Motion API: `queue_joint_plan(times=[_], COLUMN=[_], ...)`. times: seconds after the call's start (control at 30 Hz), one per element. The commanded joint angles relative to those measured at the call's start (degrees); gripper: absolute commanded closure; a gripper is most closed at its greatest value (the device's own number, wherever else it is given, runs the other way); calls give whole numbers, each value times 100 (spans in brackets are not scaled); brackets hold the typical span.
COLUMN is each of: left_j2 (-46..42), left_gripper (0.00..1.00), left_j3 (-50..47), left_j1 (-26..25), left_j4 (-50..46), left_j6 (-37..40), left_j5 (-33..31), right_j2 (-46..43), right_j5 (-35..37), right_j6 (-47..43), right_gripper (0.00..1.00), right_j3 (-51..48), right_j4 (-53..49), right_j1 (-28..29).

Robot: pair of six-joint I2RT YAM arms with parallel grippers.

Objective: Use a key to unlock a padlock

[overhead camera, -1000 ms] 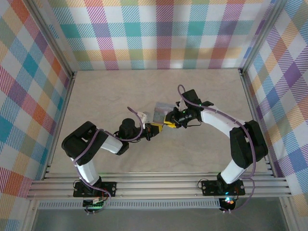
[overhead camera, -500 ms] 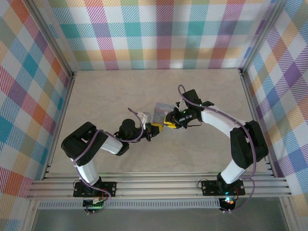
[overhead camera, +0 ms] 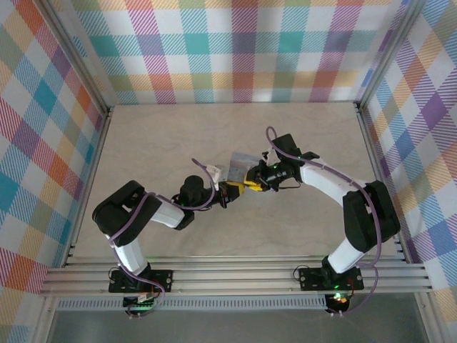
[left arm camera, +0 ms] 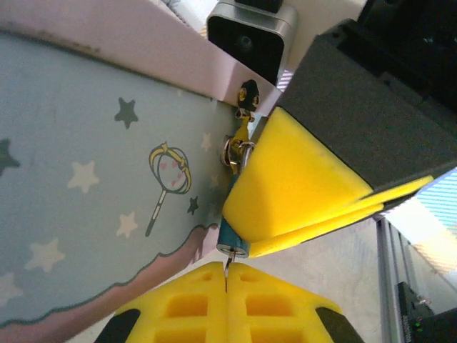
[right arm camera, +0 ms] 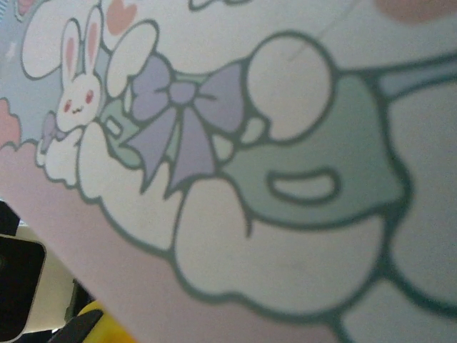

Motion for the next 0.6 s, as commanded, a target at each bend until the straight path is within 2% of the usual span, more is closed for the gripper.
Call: queue_joint_plan(times=[0.0, 0.23, 0.43, 0.57], left_j2=[303, 405, 987, 1264], left_gripper=[100, 100, 100, 100], left_j3=[377, -18, -284, -374], left_j1=[-72, -193, -462, -683], left_j4=[971, 927, 971, 980], left_j6=[-714, -551, -456, -361], left_j5=[-152, -345, -393, -669], right_j2=[-24, -46, -111, -2], right_j5=[-365, 216, 553, 586], right_j6=[167, 417, 687, 875], right_gripper=[100, 100, 98, 89], right_j3=[-336, -879, -1470, -1818], right_j4=[178, 753, 1256, 1621], right_j1=[232, 426, 551, 582])
